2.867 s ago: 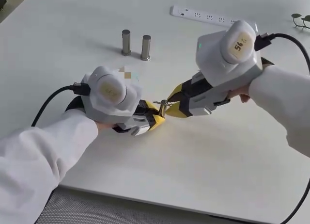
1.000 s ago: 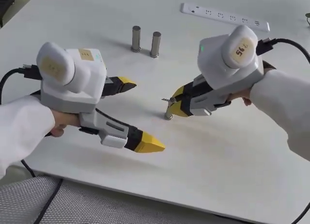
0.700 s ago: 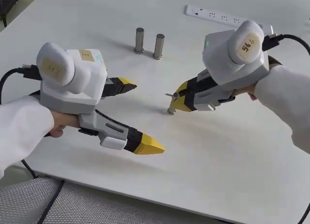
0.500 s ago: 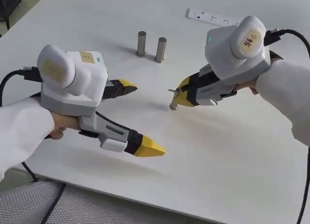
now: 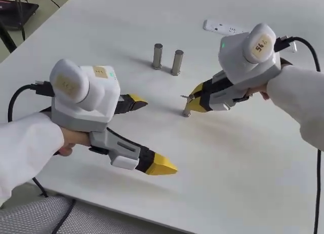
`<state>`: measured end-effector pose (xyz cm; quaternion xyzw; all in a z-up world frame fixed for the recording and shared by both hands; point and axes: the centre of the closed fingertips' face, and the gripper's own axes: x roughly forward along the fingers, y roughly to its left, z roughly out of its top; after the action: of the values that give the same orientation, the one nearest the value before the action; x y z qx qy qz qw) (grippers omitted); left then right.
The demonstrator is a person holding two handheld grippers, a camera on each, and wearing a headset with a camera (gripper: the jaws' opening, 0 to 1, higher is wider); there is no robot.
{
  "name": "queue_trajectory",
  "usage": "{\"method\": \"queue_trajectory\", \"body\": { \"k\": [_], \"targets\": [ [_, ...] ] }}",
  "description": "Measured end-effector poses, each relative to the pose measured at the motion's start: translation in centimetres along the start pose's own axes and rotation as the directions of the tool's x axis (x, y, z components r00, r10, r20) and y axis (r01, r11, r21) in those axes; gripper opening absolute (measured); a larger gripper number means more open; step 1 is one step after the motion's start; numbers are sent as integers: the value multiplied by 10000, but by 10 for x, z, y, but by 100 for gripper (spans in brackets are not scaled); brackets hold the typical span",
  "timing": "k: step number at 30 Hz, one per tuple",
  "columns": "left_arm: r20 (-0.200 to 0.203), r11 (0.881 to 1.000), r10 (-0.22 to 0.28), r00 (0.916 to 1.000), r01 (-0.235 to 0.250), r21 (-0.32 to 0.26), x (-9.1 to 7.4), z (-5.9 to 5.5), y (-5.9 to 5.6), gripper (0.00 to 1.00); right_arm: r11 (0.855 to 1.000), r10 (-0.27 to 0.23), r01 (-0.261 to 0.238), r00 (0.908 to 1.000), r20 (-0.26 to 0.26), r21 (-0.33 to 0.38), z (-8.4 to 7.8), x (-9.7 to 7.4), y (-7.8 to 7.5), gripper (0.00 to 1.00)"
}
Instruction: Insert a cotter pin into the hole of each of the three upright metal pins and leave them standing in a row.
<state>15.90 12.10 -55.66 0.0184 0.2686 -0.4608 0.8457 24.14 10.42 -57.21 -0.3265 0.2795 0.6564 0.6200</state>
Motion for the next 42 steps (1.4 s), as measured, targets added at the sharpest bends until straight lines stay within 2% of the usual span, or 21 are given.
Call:
{"method": "queue_trajectory", "body": {
  "k": [2,11,15,19,21,23,25,28,30,32,34,40,42],
  "targets": [
    [4,10000,-7,10000,7,8,1,1,-1,99,10000,52,-51,10000,22,-59,0,1,-7,4],
    [-16,10000,-56,10000,56,-69,1,2,-3,99,9999,76,-78,9998,189,90,4,3,-8,7],
    [-71,10000,-69,10000,69,-63,1,1,-3,99,9998,-185,184,9997,132,113,5,2,-11,21],
    [-30,10000,-3,10000,3,-37,-3,4,-2,99,9995,-241,234,9992,325,216,12,-6,-5,26],
    [51,10000,74,10000,-74,-34,-6,7,-1,99,9987,-423,409,9979,486,289,14,-11,-6,30],
    [155,9999,121,9998,-120,-60,-8,10,-1,99,9967,-591,539,9942,898,600,20,-20,-4,37],
    [303,9998,172,9994,-169,-104,-11,14,0,99,9940,-801,692,9881,1313,852,23,-30,-1,41],
    [648,9993,227,9976,-208,-298,-15,22,0,99,9872,-1228,1033,9784,1662,1213,22,-46,5,45],
    [785,9989,282,9965,-252,-386,-18,25,-1,99,9832,-1422,1170,9722,1859,1401,22,-55,12,50],
    [867,9986,322,9957,-285,-438,-20,27,-1,99,9768,-1716,1383,9623,2108,1637,21,-64,19,57],
    [916,9983,386,9950,-345,-465,-21,28,-1,99,9720,-1947,1590,9572,2142,1728,15,-70,26,64],
    [1034,9975,486,9935,-429,-568,-26,30,-2,99,9402,-2612,1874,9327,2488,2846,0,-84,44,76],
    [1038,9975,504,9933,-449,-548,-27,30,-2,99,9221,-3029,2131,9168,2600,3229,-5,-90,47,77]
  ]
}}
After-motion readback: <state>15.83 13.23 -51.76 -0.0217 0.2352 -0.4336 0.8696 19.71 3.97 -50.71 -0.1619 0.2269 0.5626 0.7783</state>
